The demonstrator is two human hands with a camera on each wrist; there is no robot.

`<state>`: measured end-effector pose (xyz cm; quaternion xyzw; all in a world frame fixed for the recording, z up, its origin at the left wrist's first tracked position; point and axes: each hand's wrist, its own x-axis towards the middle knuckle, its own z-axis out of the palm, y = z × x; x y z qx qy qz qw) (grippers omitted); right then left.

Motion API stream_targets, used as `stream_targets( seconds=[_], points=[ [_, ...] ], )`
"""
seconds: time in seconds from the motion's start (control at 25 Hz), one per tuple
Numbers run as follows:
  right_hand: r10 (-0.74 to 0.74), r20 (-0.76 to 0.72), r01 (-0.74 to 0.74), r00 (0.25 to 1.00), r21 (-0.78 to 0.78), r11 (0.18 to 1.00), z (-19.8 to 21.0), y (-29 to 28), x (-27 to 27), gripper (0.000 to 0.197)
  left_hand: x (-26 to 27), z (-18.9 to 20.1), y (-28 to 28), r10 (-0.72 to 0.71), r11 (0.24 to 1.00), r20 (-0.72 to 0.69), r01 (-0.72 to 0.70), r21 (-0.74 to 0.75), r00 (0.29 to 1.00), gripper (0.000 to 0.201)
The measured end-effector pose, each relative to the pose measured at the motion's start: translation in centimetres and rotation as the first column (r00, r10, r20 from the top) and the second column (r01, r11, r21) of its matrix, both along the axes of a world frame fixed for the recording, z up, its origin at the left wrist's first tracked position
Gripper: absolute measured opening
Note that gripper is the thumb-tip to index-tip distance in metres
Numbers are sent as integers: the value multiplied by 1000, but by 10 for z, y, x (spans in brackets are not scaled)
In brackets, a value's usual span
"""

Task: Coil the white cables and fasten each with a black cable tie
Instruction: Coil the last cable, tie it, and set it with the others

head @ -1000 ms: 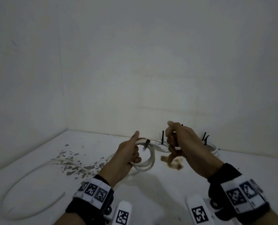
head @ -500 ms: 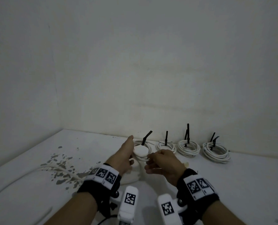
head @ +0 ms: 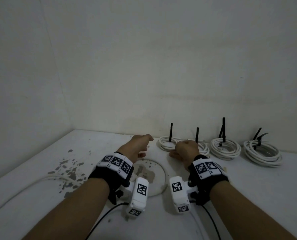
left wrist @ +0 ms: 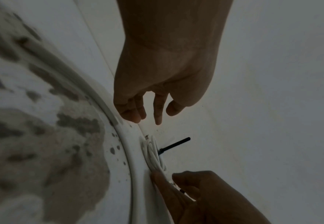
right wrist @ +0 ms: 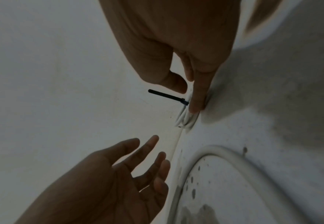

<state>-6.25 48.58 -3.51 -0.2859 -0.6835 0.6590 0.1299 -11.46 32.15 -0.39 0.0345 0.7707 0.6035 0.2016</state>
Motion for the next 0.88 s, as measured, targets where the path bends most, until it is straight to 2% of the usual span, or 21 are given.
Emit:
stream_targets(
  seconds=[0.08,0.16,0.24,0.28,0.36,0.4,0.48,0.56,0.6,0.68,0.8,0.88],
  points=[
    [-41,-24,39,999,-62,997,5,-10,9,17,1,0,-9,4,1000,-8,-4,-25,1000,39],
    [-41,11,41,999,-47,998,8,-19,18,17,4,-1,-19,14,998,-28,-16,-67,1000,40],
    [41,89,-55,995,165,985,9,-31,27,24,11,1,-28,3,993,-56,-10,-119,998,37],
    [78,118,-111,990,311,944,12,-41,33,21,14,1,-34,-2,990,-75,-9,-141,997,34],
    [187,118,-221,975,523,823,20,-64,46,11,22,5,-47,-16,981,-119,-7,-196,993,30],
    [285,152,-318,946,600,735,25,-79,54,11,26,7,-57,-32,974,-145,-2,-227,989,32],
    [480,356,-572,801,693,440,37,-111,69,8,31,10,-79,-55,960,-199,-3,-279,979,37],
    [525,561,-719,639,679,149,41,-143,78,25,37,13,-109,-69,943,-242,-16,-331,968,36],
    [512,612,-738,603,671,66,42,-158,80,31,39,14,-127,-78,932,-264,-23,-361,962,32],
    [489,636,-727,597,686,-6,42,-183,78,34,43,13,-166,-109,896,-294,-34,-443,950,26],
    [457,671,-733,584,678,-59,41,-214,72,36,53,9,-227,-125,801,-319,-95,-592,939,23],
    [463,668,-729,582,681,-66,38,-233,68,42,61,6,-263,-118,706,-359,-176,-686,926,33]
  ],
)
